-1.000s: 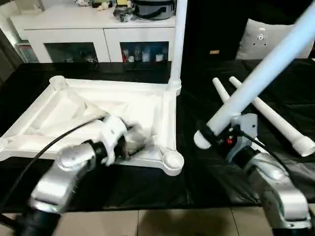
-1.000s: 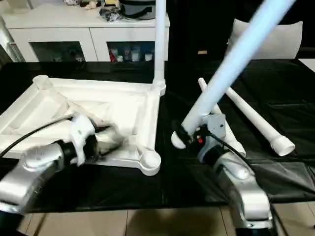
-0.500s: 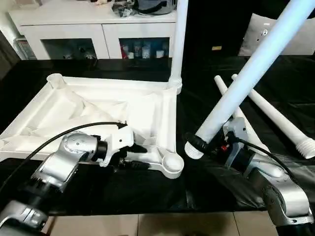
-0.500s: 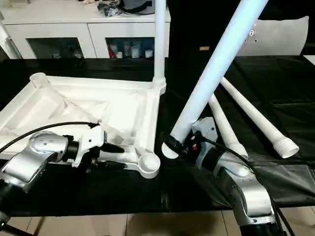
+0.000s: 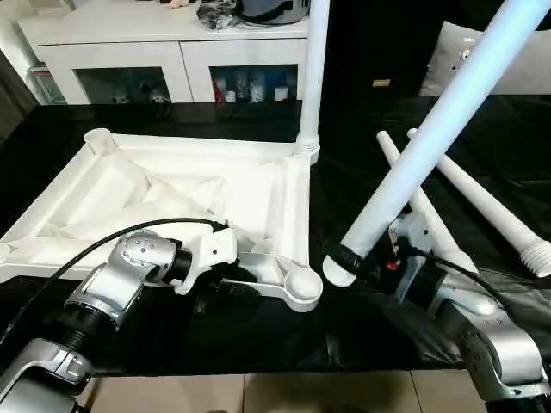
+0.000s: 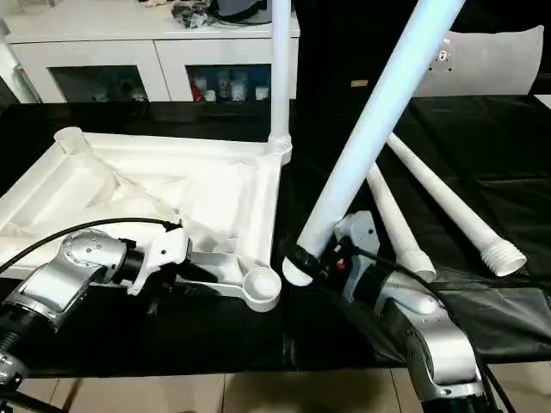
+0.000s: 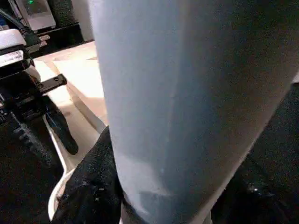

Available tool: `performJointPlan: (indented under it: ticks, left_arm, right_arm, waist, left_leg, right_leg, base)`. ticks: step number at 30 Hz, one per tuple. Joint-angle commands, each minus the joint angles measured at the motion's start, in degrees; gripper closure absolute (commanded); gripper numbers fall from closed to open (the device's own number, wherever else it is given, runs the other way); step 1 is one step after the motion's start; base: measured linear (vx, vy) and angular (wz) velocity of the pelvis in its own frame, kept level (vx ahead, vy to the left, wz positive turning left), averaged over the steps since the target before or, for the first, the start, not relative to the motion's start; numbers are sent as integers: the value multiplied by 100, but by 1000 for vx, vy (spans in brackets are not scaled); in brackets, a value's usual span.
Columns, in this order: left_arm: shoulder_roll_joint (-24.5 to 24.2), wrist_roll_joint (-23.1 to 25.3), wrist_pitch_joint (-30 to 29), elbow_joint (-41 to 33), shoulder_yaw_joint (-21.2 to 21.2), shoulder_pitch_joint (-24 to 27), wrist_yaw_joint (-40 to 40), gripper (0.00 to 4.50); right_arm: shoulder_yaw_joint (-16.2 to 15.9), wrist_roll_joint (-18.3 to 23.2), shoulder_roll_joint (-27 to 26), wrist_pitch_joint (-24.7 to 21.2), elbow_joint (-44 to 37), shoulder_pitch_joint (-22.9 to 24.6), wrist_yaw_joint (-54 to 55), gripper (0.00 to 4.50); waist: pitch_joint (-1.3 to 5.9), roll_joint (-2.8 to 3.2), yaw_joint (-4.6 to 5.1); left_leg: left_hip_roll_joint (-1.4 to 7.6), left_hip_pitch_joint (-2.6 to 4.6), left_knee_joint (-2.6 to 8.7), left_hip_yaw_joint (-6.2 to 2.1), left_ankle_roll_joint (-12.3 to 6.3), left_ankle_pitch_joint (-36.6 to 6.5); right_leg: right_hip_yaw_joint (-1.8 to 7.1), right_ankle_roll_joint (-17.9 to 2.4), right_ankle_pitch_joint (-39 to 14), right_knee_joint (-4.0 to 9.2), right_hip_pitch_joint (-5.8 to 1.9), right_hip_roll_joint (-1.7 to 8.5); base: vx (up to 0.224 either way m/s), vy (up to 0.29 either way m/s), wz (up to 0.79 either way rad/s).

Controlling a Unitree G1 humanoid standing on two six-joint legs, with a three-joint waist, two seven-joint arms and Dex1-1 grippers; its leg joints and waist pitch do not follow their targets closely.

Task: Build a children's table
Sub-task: Rotate table base

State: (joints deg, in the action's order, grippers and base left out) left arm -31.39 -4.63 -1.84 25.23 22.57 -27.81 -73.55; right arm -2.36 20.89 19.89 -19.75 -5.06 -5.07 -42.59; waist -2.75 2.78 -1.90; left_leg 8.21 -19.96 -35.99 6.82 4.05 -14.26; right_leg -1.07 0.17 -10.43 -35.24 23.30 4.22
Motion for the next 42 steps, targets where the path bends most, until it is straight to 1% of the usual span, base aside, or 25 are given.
performJointPlan:
  ticks: [1,7,10,11,12,13,14,15,16,17,18,19,20,21,22,24,25,28,32,33,34,36,38,40,42]
  left_arm:
    - [-13,91,68,35,28,-94,-66,373]
    - [120,-108,-375,-99,-190,45,126,414]
    - [286,-152,-982,-331,-370,262,717,431]
    - [286,-152,-982,-331,-370,262,717,439]
    - [514,-130,-1467,-399,-512,323,1281,439]
    - [514,-130,-1467,-399,-512,323,1281,443]
    - [689,-110,-1753,-418,-596,360,1638,449]
    - [827,-37,-1921,-461,-643,418,1945,450]
    - [911,14,-2016,-492,-668,457,2130,450]
    - [1055,162,-2142,-550,-694,549,2465,450]
    - [1089,206,-2180,-584,-691,586,2543,450]
    - [1089,206,-2180,-584,-691,586,2543,450]
    - [1117,278,-2140,-668,-676,647,2636,450]
    - [1129,313,-2111,-736,-662,688,2681,450]
    - [1098,349,-1930,-896,-594,771,2628,450]
    - [1019,322,-1501,-1184,-450,909,2364,450]
    - [1019,322,-1501,-1184,-450,909,2364,450]
    - [927,306,-1352,-1277,-349,946,2102,450]
    - [962,333,-1199,-1170,-341,826,2091,450]
    - [1013,346,-1224,-1061,-387,753,2153,422]
    - [1038,290,-1300,-993,-430,700,2110,422]
    - [1055,238,-1380,-895,-472,624,2068,390]
    - [1013,250,-1341,-749,-474,520,2016,380]
    - [950,339,-1230,-691,-433,484,2005,352]
    - [893,409,-1092,-614,-420,449,1996,352]
  right_arm:
    - [-15,70,44,-13,-91,-20,-48,259]
    - [16,113,3,-80,-100,-65,-23,259]
    - [126,200,-102,-244,-46,-289,174,259]
    - [126,200,-102,-244,-46,-289,174,259]
    - [127,196,-118,-317,-11,-433,226,259]
    - [127,196,-118,-317,-11,-433,226,259]
    - [96,144,-108,-309,15,-537,231,259]
    - [58,107,-98,-303,27,-632,215,259]
    - [34,82,-92,-296,35,-691,203,259]
    - [-6,66,-67,-337,77,-820,153,259]
    - [-24,64,-54,-353,94,-859,129,259]
    - [-24,64,-54,-353,94,-859,129,259]
    - [-70,36,-13,-351,129,-909,75,259]
    - [-112,6,26,-348,161,-942,29,259]
    - [-192,-73,89,-326,266,-1019,-48,259]
    - [-341,-254,212,-292,555,-1209,-145,259]
    - [-341,-254,212,-292,555,-1209,-145,259]
    - [-515,-448,296,-188,941,-1501,-320,259]
    - [-609,-485,309,-82,1276,-1748,-536,259]
    - [-635,-489,310,-47,1351,-1797,-595,259]
    - [-649,-479,305,-40,1370,-1814,-629,259]
    - [-663,-471,298,-22,1402,-1843,-685,259]
    - [-664,-450,264,21,1486,-1914,-779,259]
    - [-658,-435,250,26,1498,-1937,-833,259]
    - [-649,-417,233,41,1508,-1957,-890,259]
  waist:
    - [327,12,-10]
    - [331,23,-8]
    - [327,13,21]
    - [325,10,28]
    - [323,-2,40]
    - [316,-1,51]
    - [318,-58,61]
    - [316,-26,71]
    - [312,-38,101]
    - [317,-81,126]
    - [318,-56,138]
    - [321,-54,152]
    - [324,-81,160]
    - [326,-62,165]
    - [320,-90,177]
    - [320,-103,203]
    - [326,-80,217]
    - [340,-94,217]
    - [349,-98,177]
    - [345,-109,160]
    - [339,-116,133]
    - [335,-127,108]
    - [327,-99,95]
    - [324,-121,89]
    - [322,-124,85]
  left_leg:
    - [312,-65,521,-1,-219,-608]
    - [317,-60,517,5,-241,-515]
    - [322,-86,522,-4,-243,-456]
    - [316,-90,520,-6,-245,-454]
    - [301,-85,512,8,-252,-484]
    - [298,-89,507,9,-246,-484]
    - [289,-94,500,20,-269,-466]
    - [285,-106,492,18,-274,-413]
    - [273,-112,488,20,-299,-451]
    - [267,-127,484,23,-328,-429]
    - [265,-132,475,15,-367,-377]
    - [254,-139,473,17,-418,-360]
    - [256,-133,471,25,-443,-362]
    - [263,-138,477,15,-470,-393]
    - [272,-143,484,14,-511,-446]
    - [269,-155,488,6,-534,-503]
    - [275,-150,489,10,-546,-506]
    - [275,-144,476,16,-616,-378]
    - [277,-129,452,35,-726,-215]
    - [280,-121,453,40,-751,-182]
    - [286,-112,452,49,-762,-187]
    - [287,-105,458,62,-734,-254]
    - [300,-84,473,63,-661,-397]
    - [320,-86,490,60,-603,-442]
    - [323,-95,501,59,-590,-471]
  right_leg:
    - [187,-1620,-634,358,-390,334]
    - [183,-1690,-437,340,-389,333]
    - [181,-1700,-437,324,-415,341]
    - [174,-1694,-472,332,-417,338]
    - [180,-1664,-625,351,-413,334]
    - [180,-1655,-726,369,-416,334]
    - [184,-1627,-791,388,-420,329]
    - [183,-1624,-833,379,-421,330]
    - [178,-1578,-979,406,-421,319]
    - [179,-1544,-1024,415,-434,313]
    - [176,-1512,-1075,420,-435,317]
    - [175,-1456,-1164,436,-427,306]
    - [179,-1432,-1206,448,-416,302]
    - [173,-1422,-1246,442,-412,302]
    - [169,-1392,-1324,460,-401,300]
    - [157,-1369,-1476,456,-392,302]
    - [165,-1368,-1477,458,-378,307]
    - [154,-1461,-1166,428,-372,302]
    - [159,-1562,-919,405,-371,314]
    - [158,-1582,-892,403,-364,309]
    - [159,-1586,-922,408,-357,311]
    - [160,-1584,-1057,411,-350,314]
    - [158,-1574,-1191,422,-325,306]
    - [159,-1567,-1047,411,-334,304]
    - [161,-1559,-987,405,-348,316]
  base:
    - [0,0,0]
    - [0,0,0]
    - [0,0,0]
    - [0,0,0]
    - [0,0,0]
    - [0,0,0]
    - [0,0,0]
    - [0,0,0]
    - [0,0,0]
    - [0,0,0]
    - [0,0,0]
    - [0,0,0]
    - [0,0,0]
    - [0,0,0]
    - [0,0,0]
    - [0,0,0]
    - [0,0,0]
    - [0,0,0]
    - [0,0,0]
    - [0,0,0]
    - [0,0,0]
    - [0,0,0]
    - [0,0,0]
    - [0,0,0]
    - [0,0,0]
